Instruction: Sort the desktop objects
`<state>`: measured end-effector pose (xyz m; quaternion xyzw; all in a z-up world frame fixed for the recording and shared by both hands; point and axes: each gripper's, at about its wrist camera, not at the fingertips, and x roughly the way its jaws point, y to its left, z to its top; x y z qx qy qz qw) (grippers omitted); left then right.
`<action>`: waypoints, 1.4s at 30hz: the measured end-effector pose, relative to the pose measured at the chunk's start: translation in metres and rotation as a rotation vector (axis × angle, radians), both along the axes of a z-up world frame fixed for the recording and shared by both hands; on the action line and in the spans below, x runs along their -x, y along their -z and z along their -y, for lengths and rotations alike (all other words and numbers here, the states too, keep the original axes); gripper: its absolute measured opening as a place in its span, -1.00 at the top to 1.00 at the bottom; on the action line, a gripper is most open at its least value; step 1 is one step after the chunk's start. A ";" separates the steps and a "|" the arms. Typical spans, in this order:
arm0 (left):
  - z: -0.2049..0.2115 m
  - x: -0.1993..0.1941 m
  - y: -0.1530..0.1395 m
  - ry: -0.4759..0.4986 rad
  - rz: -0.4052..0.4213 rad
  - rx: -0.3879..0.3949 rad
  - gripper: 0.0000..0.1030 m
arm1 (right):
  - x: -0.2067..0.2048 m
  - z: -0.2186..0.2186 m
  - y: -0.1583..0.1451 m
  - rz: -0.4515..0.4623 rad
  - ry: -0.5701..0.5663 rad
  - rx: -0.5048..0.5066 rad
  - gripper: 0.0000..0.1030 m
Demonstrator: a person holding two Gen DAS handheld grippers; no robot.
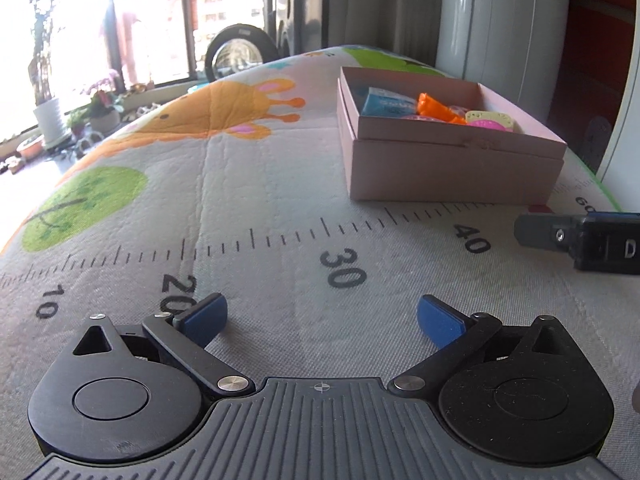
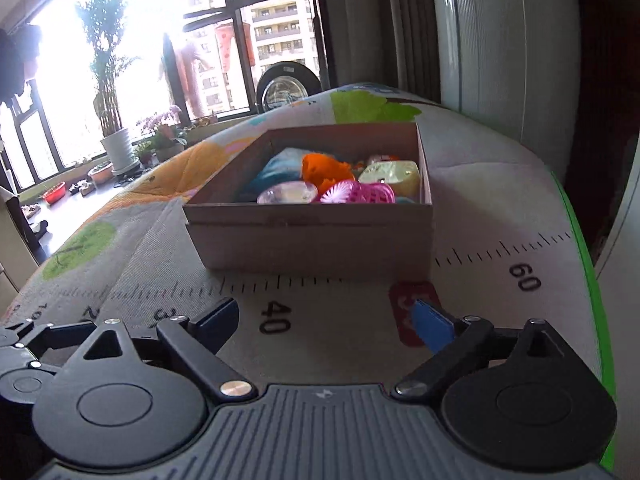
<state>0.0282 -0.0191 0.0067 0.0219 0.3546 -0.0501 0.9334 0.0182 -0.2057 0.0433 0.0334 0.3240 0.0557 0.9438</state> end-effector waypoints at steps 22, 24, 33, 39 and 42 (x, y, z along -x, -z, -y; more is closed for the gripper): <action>-0.002 -0.004 0.007 -0.067 0.030 0.002 -1.00 | -0.010 -0.006 0.026 -0.031 0.044 0.099 -1.00; -0.002 -0.005 0.008 -0.066 0.030 0.003 -1.00 | -0.010 -0.007 0.026 -0.031 0.044 0.104 -1.00; -0.003 -0.006 0.008 -0.066 0.030 0.003 -1.00 | -0.010 -0.008 0.026 -0.031 0.044 0.102 -1.00; -0.003 -0.006 0.008 -0.066 0.030 0.003 -1.00 | -0.010 -0.008 0.025 -0.031 0.044 0.102 -1.00; -0.003 -0.007 0.008 -0.066 0.030 0.003 -1.00 | -0.010 -0.008 0.026 -0.031 0.044 0.102 -1.00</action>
